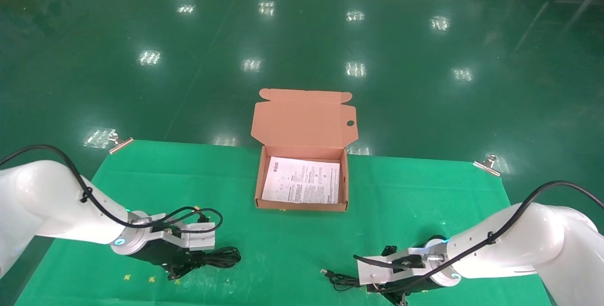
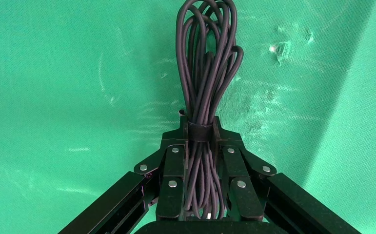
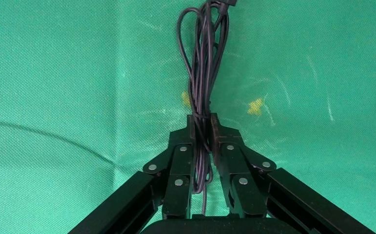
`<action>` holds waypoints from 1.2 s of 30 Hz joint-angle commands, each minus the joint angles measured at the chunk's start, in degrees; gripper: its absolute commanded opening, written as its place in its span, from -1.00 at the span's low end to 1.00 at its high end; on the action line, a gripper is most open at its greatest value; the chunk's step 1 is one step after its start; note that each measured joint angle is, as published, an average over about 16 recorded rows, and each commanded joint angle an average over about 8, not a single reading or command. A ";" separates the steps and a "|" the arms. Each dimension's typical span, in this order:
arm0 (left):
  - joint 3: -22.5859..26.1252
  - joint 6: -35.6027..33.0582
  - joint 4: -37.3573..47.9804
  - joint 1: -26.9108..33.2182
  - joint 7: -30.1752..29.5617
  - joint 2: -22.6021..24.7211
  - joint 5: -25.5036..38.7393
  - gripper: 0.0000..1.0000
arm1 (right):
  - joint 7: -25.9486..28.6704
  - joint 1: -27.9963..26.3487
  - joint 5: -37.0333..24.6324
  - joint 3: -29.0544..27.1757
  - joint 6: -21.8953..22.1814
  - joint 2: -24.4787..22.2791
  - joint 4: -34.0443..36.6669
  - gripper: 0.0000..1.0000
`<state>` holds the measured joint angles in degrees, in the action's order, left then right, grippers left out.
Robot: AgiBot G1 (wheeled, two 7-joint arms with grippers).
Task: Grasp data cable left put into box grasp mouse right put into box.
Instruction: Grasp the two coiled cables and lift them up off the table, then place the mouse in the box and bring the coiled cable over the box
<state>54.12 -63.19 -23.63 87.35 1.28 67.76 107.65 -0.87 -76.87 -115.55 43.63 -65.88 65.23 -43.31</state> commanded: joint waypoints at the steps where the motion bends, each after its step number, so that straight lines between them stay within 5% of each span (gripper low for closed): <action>1: 0.02 0.14 0.33 -0.13 -0.10 0.23 0.02 -1.00 | -0.12 0.24 -0.14 0.18 0.04 0.28 0.13 -1.00; 8: -0.25 -2.77 -9.09 3.07 1.61 -5.68 0.54 -1.00 | 1.86 -5.16 2.93 -4.16 0.39 -5.45 -3.69 -1.00; 15: -0.96 -1.43 -27.94 6.34 -6.60 -11.95 5.16 -1.00 | 4.67 -12.70 5.04 -9.18 4.78 -7.92 -9.90 -1.00; 22: -2.72 3.02 -41.24 8.83 -15.76 -13.64 10.93 -1.00 | 4.78 -20.66 7.86 -11.91 9.02 -1.63 -10.03 -1.00; 36: -5.28 9.33 -41.12 14.60 -20.57 -10.63 16.99 -1.00 | -4.31 -28.44 11.62 -13.18 14.23 8.82 2.34 -1.00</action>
<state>48.92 -54.05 -64.74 101.59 -19.08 56.97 124.33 -4.57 -104.81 -103.95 30.51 -51.98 73.73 -41.75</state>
